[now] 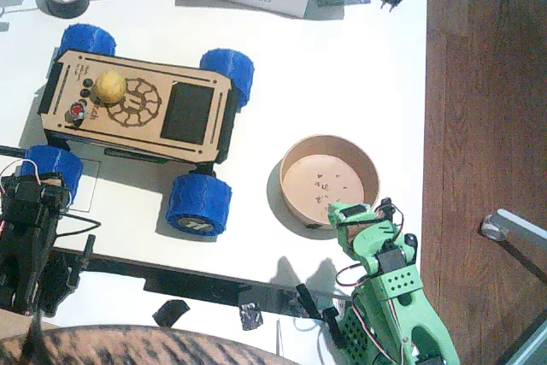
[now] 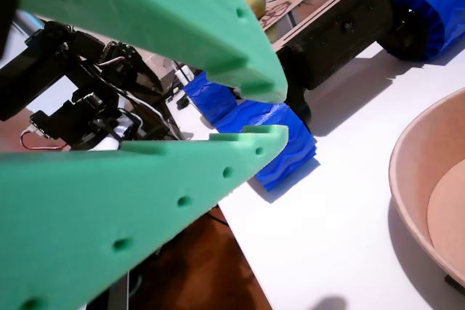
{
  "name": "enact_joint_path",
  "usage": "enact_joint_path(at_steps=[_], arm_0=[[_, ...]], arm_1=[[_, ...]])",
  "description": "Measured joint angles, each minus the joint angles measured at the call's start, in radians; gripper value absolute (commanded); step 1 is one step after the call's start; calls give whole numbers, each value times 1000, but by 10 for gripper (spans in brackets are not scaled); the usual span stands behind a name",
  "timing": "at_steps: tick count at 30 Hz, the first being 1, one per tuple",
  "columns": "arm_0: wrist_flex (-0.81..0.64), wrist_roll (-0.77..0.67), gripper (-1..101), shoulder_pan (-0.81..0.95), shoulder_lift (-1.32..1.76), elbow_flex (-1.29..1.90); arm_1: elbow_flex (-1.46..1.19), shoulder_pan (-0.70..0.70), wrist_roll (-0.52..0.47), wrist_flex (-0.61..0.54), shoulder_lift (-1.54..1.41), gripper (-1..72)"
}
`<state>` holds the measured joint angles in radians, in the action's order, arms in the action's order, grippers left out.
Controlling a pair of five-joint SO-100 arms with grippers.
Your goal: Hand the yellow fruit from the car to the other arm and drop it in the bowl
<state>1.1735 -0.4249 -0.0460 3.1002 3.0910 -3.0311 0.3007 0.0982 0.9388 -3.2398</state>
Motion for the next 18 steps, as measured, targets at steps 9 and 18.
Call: enact_joint_path(at_steps=[9, 18], arm_0=[[3, 0, 1, 0, 6, 0], [3, 0, 1, 0, 6, 0]], arm_1=[[0, 18, 0, 0, 0, 0], [0, 18, 0, 0, 0, 0]])
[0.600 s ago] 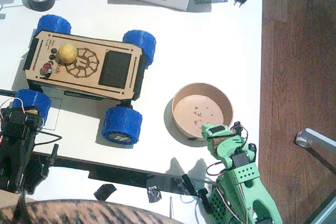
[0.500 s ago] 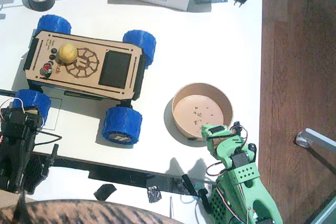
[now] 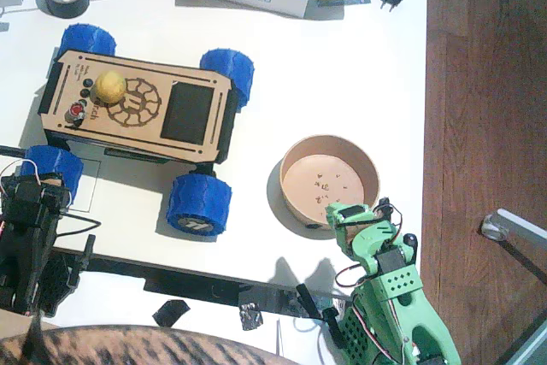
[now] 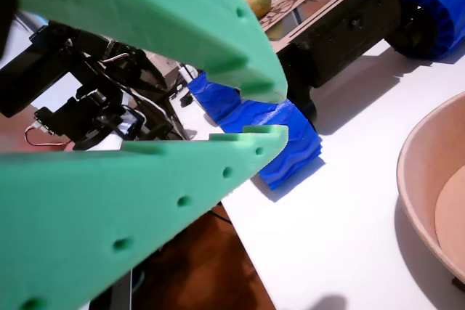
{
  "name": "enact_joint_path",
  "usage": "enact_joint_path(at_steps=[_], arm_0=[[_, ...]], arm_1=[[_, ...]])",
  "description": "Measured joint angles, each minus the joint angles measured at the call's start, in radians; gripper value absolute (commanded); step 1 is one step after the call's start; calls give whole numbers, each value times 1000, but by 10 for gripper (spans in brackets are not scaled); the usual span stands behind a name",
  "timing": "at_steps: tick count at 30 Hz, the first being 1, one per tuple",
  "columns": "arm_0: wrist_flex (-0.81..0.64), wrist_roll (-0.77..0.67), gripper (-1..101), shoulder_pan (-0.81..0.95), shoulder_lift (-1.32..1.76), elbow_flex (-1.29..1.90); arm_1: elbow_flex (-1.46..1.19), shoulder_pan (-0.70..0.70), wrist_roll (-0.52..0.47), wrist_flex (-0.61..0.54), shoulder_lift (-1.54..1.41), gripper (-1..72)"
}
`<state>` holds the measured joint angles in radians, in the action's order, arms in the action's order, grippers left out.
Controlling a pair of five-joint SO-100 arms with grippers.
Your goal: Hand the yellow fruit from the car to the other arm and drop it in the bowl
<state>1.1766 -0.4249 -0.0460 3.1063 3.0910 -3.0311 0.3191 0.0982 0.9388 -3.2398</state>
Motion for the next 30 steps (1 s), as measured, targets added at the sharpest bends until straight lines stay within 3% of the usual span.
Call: enact_joint_path(at_steps=[11, 21, 30], arm_0=[[0, 0, 1, 0, 9, 0], [87, 0, 0, 5, 176, -11], [77, -6, 1, 3, -173, -417]], arm_1=[[0, 0, 0, 0, 0, 0], [0, 0, 0, 0, 0, 0], [0, 0, 0, 0, 0, 0]])
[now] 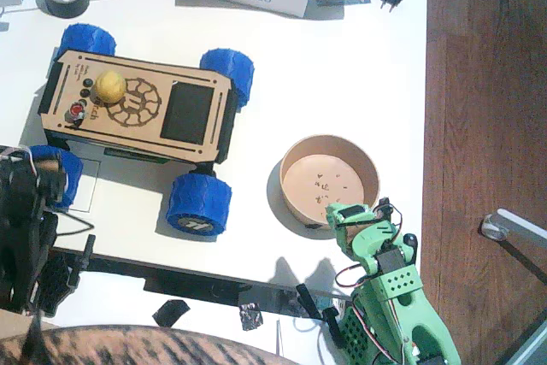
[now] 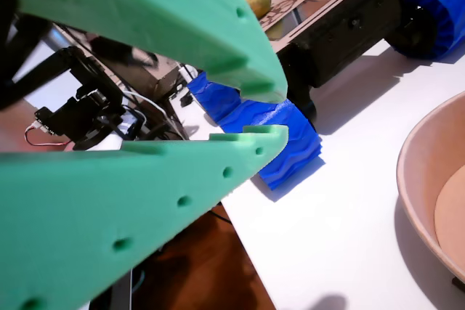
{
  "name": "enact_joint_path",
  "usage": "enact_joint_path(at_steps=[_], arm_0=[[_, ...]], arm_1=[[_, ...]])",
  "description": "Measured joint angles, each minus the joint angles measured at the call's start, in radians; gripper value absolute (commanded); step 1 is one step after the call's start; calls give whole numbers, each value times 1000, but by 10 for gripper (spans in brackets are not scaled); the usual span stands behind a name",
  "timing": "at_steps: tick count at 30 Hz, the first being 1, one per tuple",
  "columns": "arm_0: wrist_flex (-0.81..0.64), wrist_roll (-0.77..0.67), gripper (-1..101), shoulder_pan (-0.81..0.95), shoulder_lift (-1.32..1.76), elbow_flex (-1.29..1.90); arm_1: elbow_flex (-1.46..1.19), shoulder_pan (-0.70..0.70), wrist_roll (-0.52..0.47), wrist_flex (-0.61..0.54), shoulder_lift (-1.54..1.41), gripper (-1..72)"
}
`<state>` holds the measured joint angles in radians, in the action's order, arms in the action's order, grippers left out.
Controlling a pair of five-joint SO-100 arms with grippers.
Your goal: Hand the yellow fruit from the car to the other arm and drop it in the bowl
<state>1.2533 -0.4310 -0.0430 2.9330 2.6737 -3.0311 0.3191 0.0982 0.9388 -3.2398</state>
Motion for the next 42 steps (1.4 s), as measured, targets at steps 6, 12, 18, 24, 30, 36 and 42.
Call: enact_joint_path(at_steps=[6, 12, 18, 24, 30, 36, 42], arm_0=[[77, 0, 77, 0, -249, -351], [100, 0, 104, 0, -339, -537], [51, -5, 100, -51, -471, -592], [-5, -37, 117, -149, -615, -612], [-144, -66, 160, -155, -819, -615], [-213, -69, 244, -153, -1011, -698], [-192, -67, 257, -61, -1146, -897]], arm_1=[[0, 0, 0, 0, 0, 0], [0, 0, 0, 0, 0, 0], [0, 0, 0, 0, 0, 0], [0, 0, -6, 0, 0, 0], [0, 0, -6, 0, 0, 0], [0, 0, -6, 0, 0, 0], [0, 0, -6, 0, 0, 0]])
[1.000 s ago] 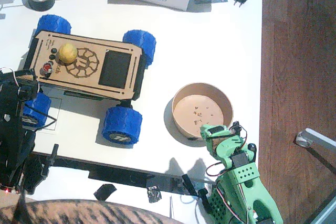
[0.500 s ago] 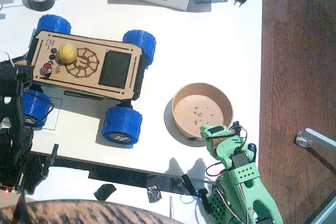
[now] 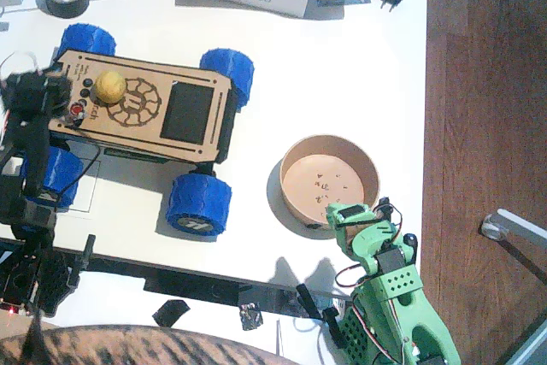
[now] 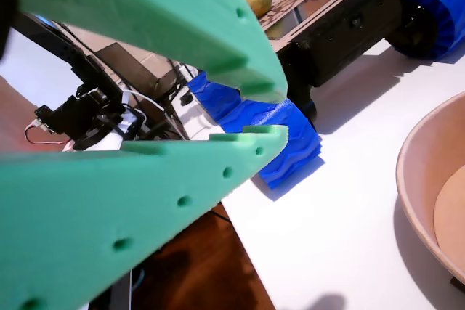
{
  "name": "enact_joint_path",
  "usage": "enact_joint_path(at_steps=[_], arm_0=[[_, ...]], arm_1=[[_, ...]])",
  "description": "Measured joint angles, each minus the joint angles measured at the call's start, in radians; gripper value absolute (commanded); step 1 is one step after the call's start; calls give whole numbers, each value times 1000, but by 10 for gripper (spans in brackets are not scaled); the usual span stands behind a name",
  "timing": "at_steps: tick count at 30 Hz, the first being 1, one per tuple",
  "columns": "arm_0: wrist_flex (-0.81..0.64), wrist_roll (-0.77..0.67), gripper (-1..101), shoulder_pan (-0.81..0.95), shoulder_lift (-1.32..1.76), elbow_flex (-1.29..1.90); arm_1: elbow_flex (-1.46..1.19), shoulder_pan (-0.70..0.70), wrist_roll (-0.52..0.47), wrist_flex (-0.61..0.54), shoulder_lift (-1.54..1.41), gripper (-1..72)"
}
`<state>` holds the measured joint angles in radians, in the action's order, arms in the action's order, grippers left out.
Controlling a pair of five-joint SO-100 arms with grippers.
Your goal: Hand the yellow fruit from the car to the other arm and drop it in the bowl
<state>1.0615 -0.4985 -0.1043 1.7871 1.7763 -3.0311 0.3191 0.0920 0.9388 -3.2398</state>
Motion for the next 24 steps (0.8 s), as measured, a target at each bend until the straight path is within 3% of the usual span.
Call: enact_joint_path(at_steps=[24], arm_0=[[-20, -2, 285, 87, -489, -356]], arm_1=[[11, 14, 0, 0, 0, 0]])
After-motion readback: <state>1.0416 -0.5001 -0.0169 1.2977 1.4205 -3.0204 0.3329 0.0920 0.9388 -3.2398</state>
